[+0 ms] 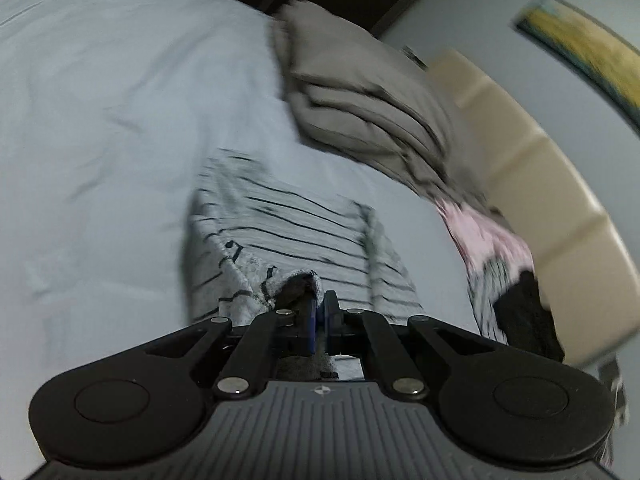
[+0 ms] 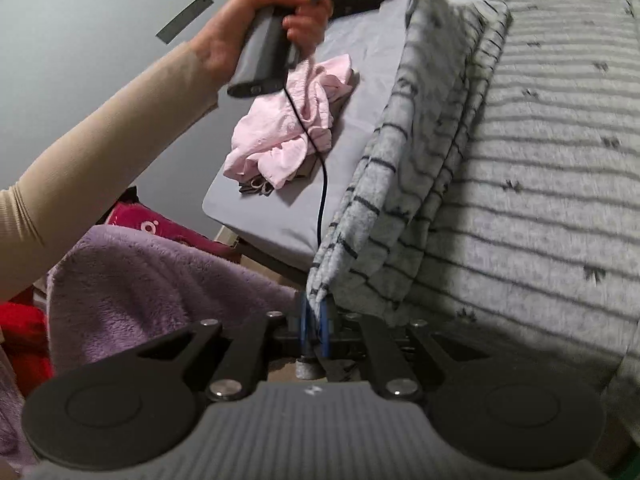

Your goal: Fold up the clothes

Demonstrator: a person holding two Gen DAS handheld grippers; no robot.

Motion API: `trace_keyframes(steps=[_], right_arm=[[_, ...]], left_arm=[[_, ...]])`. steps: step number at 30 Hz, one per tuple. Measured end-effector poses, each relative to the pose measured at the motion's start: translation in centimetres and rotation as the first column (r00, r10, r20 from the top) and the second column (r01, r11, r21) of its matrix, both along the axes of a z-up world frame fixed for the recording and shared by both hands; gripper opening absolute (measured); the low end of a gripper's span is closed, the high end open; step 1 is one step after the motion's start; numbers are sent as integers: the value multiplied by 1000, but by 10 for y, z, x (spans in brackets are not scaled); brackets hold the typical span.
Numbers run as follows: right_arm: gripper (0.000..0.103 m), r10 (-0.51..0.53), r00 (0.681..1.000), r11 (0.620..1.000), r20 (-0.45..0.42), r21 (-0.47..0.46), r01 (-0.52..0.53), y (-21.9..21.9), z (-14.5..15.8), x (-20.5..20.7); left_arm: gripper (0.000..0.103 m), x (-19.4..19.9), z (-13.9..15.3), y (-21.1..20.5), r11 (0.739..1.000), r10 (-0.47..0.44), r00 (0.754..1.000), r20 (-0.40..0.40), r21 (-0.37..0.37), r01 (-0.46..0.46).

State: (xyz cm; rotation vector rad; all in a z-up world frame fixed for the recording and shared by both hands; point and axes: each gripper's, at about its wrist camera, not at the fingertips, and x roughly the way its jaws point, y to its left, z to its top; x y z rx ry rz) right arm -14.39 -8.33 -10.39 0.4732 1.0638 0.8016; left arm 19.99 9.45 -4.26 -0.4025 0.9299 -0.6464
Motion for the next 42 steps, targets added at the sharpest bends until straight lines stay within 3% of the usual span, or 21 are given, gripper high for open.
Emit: trace_keyframes(steps=[7,16,19,21,23,24,29,33,38,42], right_arm=[[8,-48,995,999,-93,-23,46,-4,-33,5],[9,-146,974,975,-171,-189,113,-8,-73,16],[13,-161,973,957,-166,-265,113,-9,-78,16],[17,-162,975,945,-151,-308,109,-8,-78,15],[32,-168,978,930,-126,-350,115,-9,-75,14],[39,-178,979,921,-98,-367,131,-11,-72,12],[39,-218,974,880,58,-419,222,-16,-51,9],[39,-219,969,896,118,-369,248,-15,-42,12],[38,-193,969,893,157,-381,239,-10,-42,18],[37,-168,968,886,184,-403,230,-5,-44,22]], left_arm=[[2,2,-27,-70,984,-120,992,-26,126,122],[2,16,-73,-108,971,-119,988,-101,198,137],[17,14,-69,-108,973,-131,987,-95,176,146],[38,11,-64,-108,976,-141,986,-88,156,154],[48,6,-55,-106,977,-151,986,-70,139,160],[48,3,-50,-104,977,-156,986,-58,137,162],[48,-12,-26,-90,968,-158,987,11,200,153],[49,-20,-14,-78,967,-179,983,42,193,168],[45,-28,-24,-87,916,-196,980,16,360,178],[45,-39,-39,-109,848,-258,964,56,492,199]])
